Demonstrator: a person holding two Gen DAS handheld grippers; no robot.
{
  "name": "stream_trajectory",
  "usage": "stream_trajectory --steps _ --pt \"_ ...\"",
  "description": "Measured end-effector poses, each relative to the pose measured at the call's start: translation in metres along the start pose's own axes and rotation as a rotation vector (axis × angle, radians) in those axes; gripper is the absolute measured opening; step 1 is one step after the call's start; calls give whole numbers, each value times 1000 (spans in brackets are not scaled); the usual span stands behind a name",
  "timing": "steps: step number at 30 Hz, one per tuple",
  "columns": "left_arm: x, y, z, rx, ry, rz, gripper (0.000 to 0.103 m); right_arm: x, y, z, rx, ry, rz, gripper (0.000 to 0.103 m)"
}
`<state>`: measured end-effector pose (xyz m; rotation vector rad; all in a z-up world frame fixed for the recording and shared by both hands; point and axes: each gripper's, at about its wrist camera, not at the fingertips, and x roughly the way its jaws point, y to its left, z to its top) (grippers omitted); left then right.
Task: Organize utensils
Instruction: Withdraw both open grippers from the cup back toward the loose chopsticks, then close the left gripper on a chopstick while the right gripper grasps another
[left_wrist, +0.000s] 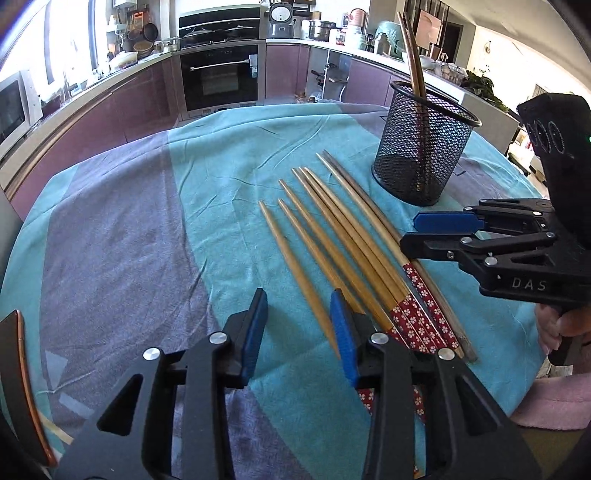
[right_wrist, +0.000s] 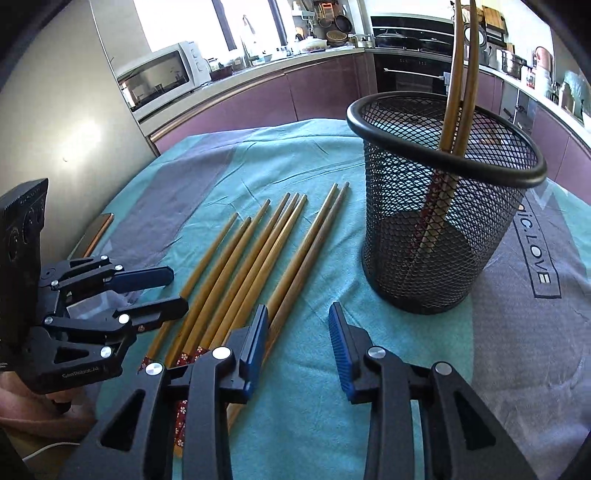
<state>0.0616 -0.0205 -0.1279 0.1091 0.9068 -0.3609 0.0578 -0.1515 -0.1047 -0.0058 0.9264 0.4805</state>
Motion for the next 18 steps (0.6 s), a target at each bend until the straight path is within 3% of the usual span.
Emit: stream_trajectory --steps 9,12,15,18 --pt "12 11 13 -64 -4 1 15 -6 0 -3 -34 26 -66 31" --pt "14 11 15 -67 2 16 16 -3 2 0 -48 31 -84 31" --pt "14 11 16 -63 4 34 27 6 5 5 -43 35 -92 31" --pt "16 11 15 -53 8 42 27 11 8 9 -54 20 -119 31"
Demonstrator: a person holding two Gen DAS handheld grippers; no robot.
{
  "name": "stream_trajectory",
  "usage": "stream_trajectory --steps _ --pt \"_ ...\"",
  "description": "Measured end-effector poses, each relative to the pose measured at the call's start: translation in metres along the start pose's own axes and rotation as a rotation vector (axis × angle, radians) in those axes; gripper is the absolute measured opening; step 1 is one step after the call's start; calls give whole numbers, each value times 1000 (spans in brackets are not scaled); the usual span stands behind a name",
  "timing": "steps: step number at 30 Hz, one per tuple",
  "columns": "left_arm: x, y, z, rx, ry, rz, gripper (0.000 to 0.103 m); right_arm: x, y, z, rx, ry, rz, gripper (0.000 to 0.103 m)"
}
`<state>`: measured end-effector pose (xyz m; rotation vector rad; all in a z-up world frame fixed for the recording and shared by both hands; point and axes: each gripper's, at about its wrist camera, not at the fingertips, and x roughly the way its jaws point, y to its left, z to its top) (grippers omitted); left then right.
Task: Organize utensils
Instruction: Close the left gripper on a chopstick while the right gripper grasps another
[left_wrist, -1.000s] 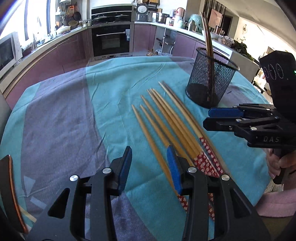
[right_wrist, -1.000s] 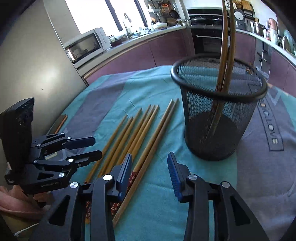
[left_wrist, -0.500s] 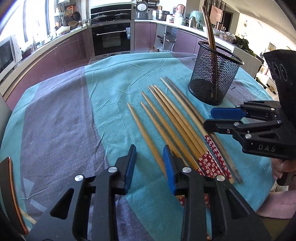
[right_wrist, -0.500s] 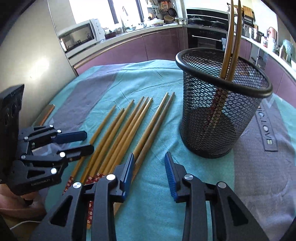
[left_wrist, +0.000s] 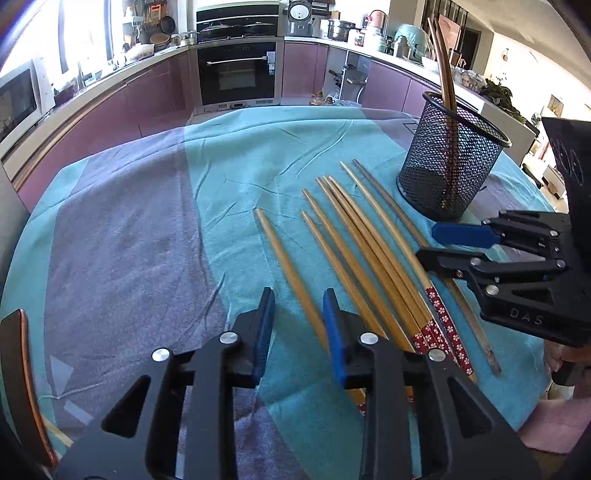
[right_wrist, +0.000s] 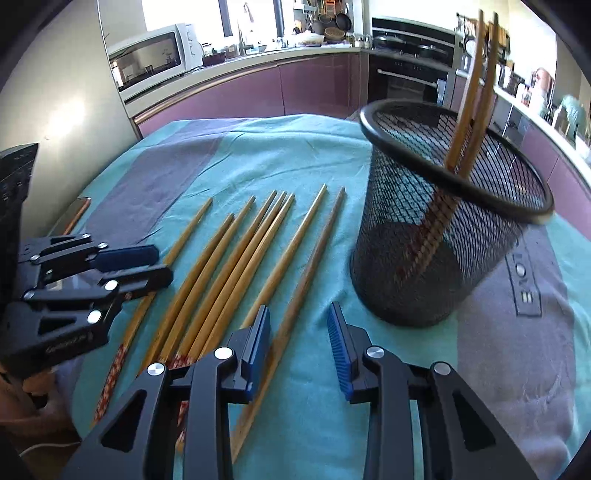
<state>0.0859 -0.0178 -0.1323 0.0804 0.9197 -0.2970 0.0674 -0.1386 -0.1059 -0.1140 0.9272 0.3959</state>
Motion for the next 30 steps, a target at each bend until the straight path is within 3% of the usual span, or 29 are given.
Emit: stream_trajectory --steps 3,6,11,22,30 --pt "3 1 1 -4 0 3 24 2 -1 2 21 -11 1 26" --pt "6 3 4 -26 -2 4 15 2 -5 2 52 -15 20 11" --pt "8 9 5 -73 -4 -11 9 0 -12 -1 109 -21 55 9" --pt "-3 15 5 -105 -28 -51 7 -16 -21 -7 152 -54 126 6" --pt "-32 11 15 -90 -84 -143 7 -45 -25 -6 147 -135 218 6"
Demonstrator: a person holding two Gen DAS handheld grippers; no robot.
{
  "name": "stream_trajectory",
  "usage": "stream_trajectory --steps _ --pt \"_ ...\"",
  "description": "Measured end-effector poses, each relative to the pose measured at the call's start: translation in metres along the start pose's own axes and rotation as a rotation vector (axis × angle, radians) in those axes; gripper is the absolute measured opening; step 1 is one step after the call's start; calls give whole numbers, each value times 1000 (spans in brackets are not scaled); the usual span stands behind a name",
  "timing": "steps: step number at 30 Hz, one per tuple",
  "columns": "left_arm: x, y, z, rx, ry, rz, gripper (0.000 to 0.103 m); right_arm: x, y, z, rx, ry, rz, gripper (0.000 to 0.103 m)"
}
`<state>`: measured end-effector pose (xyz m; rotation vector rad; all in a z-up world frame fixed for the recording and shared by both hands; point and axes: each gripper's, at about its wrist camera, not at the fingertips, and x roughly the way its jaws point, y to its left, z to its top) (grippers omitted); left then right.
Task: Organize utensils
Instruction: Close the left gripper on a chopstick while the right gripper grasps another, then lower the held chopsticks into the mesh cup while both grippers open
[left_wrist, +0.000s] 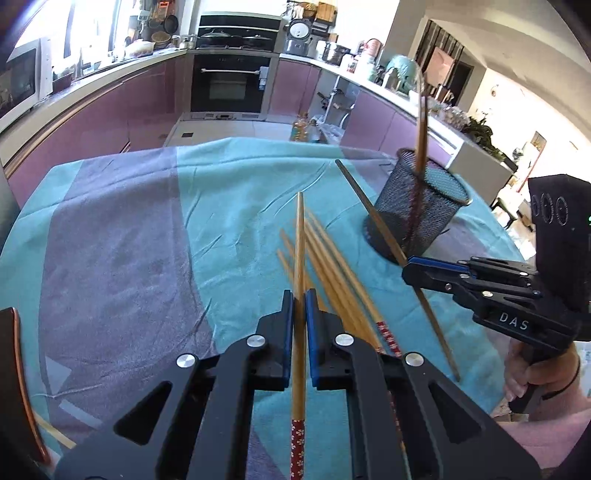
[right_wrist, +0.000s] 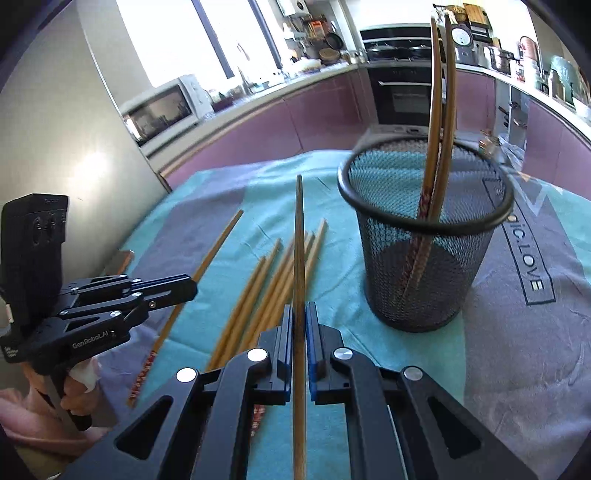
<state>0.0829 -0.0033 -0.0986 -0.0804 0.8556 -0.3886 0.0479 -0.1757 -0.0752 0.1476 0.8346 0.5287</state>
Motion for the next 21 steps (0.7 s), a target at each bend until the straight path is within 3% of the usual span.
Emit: stream_trajectory --steps 7,21 --pt "-34 -8 18 5 -74 -116 7 -36 0 12 -4 -104 47 6" --pt "-78 -28 61 23 -215 -252 7 -91 -8 38 -17 -289 38 6"
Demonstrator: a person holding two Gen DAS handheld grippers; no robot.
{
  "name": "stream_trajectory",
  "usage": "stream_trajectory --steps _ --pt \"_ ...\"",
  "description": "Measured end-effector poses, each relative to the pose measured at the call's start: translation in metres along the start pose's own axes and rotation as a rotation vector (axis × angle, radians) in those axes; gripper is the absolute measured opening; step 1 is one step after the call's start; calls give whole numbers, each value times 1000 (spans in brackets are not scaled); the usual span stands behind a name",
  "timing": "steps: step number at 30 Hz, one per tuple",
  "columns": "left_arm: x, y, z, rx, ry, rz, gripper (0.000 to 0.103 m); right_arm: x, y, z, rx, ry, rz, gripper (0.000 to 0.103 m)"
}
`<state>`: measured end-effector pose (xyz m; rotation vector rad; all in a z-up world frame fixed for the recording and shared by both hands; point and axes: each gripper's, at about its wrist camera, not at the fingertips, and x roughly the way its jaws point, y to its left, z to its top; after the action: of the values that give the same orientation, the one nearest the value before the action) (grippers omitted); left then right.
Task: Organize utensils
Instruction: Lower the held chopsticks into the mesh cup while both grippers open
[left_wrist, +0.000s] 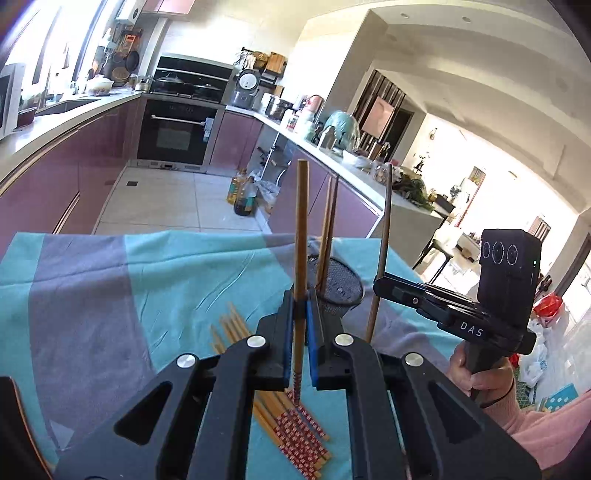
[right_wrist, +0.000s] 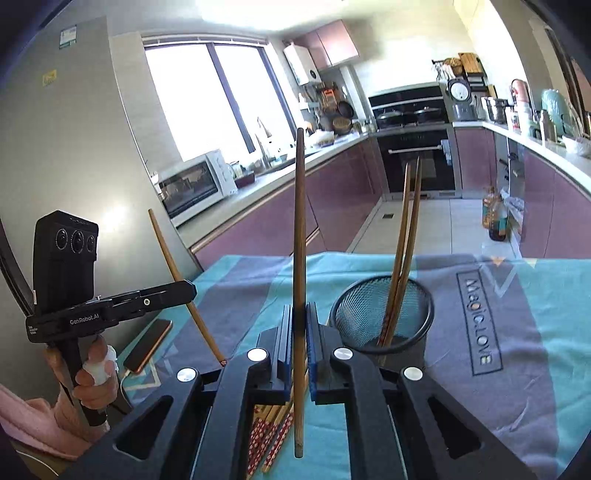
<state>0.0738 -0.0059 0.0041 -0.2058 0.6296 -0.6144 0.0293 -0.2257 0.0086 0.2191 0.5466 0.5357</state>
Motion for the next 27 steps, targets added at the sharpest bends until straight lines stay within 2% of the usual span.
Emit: stream_trajectory --steps 9,15,21,27 --pt "2 -30 51 54 -111 -57 7 -16 -17 38 -5 -131 -55 6" --pt "6 -50 80 96 -166 -66 7 -22 -28 56 -5 -192 -78 6" --pt "32 -62 82 124 -114 -30 7 -5 -37 58 4 -197 -122 6" --pt "61 -66 66 146 -26 18 7 19 -49 45 31 -144 -152 6"
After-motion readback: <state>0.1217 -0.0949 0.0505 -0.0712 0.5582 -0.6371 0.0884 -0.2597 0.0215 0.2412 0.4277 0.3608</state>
